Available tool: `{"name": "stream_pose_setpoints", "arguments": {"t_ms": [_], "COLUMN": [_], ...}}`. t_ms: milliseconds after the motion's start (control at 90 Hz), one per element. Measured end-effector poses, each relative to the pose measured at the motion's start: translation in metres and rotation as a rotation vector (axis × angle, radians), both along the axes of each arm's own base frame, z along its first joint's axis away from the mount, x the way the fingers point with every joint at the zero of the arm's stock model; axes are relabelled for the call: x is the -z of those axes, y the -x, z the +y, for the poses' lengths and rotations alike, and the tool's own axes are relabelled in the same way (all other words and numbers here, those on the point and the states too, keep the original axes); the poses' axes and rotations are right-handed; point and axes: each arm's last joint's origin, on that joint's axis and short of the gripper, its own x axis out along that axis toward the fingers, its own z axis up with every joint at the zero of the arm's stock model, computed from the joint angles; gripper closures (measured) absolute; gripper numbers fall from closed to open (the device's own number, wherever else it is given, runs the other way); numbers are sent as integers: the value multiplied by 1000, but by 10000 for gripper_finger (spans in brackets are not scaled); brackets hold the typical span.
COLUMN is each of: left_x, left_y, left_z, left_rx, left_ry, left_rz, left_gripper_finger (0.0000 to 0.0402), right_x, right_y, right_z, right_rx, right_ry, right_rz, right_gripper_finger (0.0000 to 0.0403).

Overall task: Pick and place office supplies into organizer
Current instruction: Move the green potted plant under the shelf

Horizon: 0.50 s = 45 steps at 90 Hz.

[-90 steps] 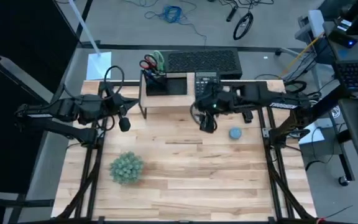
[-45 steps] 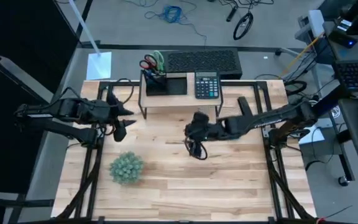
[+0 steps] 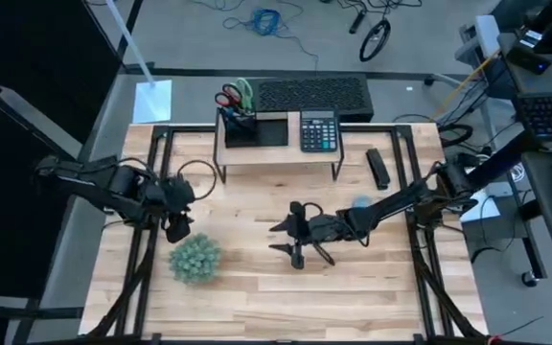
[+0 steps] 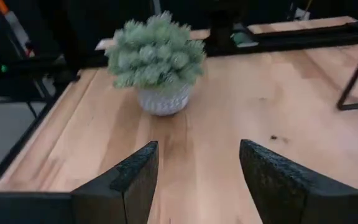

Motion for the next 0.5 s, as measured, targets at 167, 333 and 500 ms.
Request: {"name": "stream_pose_setpoints", "arguments": {"t_ms": [167,333,500], "left_x": [3,20,39], "left_y": [7,12,19], "left_z": [-8,-20,-30], "left_rx": [10,26,32], "left_ry": [57,119,134], "left_rz": [76,179,293], "left_gripper_finger": [235,235,235], "right_x": [13,22,28], "right_y": [-12,-26,-39], "right_z": [4,8,11], "right_rx": [-2,-1,-3], "right_ry": [8,6,10], "right_rz": [25,35,41], "right_gripper_finger": [195,195,195]}}
